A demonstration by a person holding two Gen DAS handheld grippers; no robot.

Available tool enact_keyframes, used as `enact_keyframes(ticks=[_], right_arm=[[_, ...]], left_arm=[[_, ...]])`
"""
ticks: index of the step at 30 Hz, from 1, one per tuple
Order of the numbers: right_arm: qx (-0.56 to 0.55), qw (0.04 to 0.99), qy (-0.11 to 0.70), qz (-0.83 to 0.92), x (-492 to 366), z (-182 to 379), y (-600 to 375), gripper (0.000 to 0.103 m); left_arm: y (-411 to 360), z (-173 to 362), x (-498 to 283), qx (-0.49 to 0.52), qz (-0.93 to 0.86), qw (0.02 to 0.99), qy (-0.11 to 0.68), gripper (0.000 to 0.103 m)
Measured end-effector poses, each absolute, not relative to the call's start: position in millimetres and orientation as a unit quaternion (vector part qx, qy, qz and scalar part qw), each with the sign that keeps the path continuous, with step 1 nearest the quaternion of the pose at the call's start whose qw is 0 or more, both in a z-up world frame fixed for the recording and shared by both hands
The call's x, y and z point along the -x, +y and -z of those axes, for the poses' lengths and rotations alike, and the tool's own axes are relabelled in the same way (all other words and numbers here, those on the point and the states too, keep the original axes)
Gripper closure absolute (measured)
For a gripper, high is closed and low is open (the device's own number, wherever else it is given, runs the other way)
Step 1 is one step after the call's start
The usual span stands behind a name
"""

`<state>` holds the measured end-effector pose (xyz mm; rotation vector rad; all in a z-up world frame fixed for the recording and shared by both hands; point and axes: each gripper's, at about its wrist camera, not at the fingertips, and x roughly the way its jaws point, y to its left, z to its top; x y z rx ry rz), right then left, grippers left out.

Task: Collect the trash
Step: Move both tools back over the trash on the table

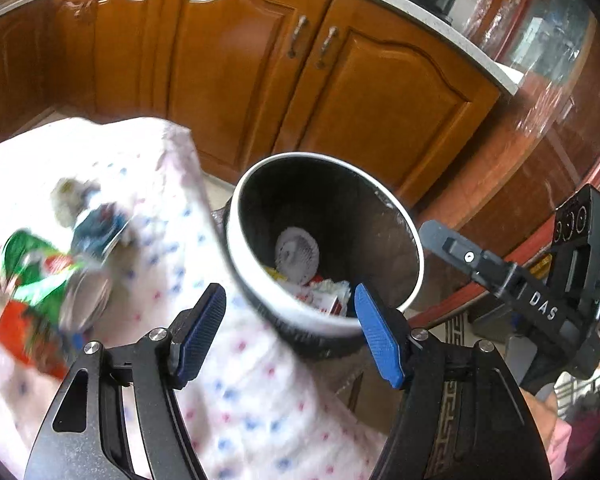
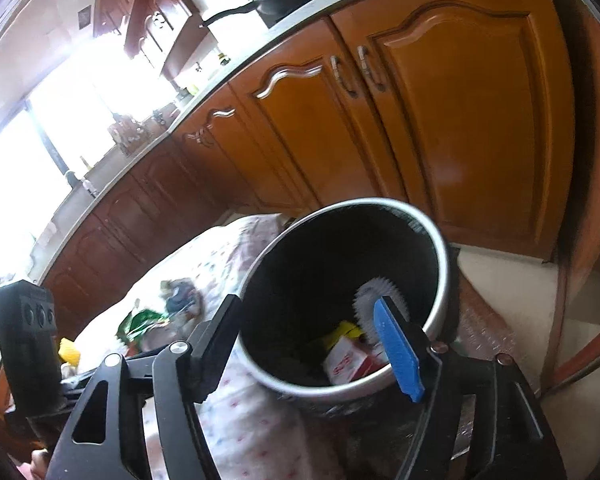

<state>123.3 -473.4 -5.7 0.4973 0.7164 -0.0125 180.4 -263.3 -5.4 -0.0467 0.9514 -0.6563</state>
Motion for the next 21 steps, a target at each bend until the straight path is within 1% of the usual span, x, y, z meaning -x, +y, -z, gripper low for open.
enact_keyframes(ticks=[5,9,21], right_arm=[[-0.244,0.904,0.350,-0.020,-114.9,8.1,-447.9,0.032],[-0.239,0.903,0.354,-0.035,-113.5,10.3,-430.1,0.030],[-0.218,0.896,0.377,-0.085,-116.5,16.0,-376.4,0.030]], left_arm=[[-228.8,9.4,-162.8,0.039,0.294,0.844,0.447,0.035],[-197.5,9.9,-152.6,0.055,0.277,0.851,0.442,0.035],[-116.8,16.2,-131.9,0.110,0.222,0.862,0.442,0.035]])
